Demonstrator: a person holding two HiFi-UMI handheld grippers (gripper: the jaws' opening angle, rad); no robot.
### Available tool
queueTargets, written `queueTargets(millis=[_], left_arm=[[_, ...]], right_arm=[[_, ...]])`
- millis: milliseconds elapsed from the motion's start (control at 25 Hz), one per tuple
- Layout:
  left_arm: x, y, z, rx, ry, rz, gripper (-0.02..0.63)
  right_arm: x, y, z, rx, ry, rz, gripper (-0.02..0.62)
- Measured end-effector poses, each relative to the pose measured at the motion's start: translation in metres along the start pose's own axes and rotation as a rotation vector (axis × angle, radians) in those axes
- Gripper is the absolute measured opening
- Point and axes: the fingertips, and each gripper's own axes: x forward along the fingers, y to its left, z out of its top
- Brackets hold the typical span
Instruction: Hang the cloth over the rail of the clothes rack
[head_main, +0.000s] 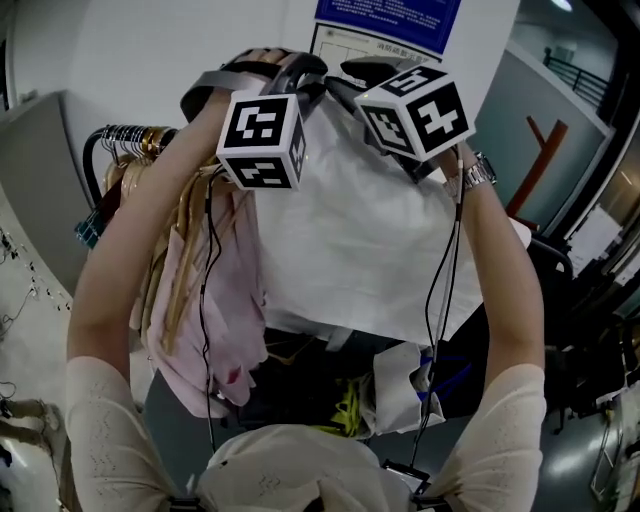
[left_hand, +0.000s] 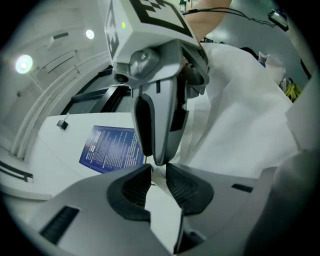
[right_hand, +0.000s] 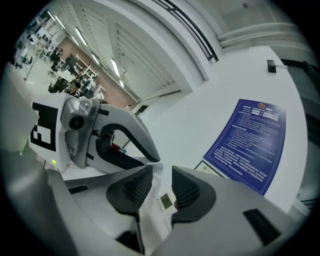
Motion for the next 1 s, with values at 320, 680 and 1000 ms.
queueTargets(millis=[320,680,1000], left_arm=[[0.002,-0.002,-0.003,-0.006,-0.018,-0.029,0.083],[-0.003,0.002,0.0,0.034,-0.025,0.03,0.083],[0.003,-0.003,-0.004,0.006,0.005,-0.012,0.083]], right_arm=[[0.008,0.006,0.0,-0.074,-0.025,0.042,0.097],[0.015,0.0,-0.004,-0.058,0.01,0.001,0.025],[0.005,-0.022,-0.005,0.039,-0.033,-0.086,0.028]])
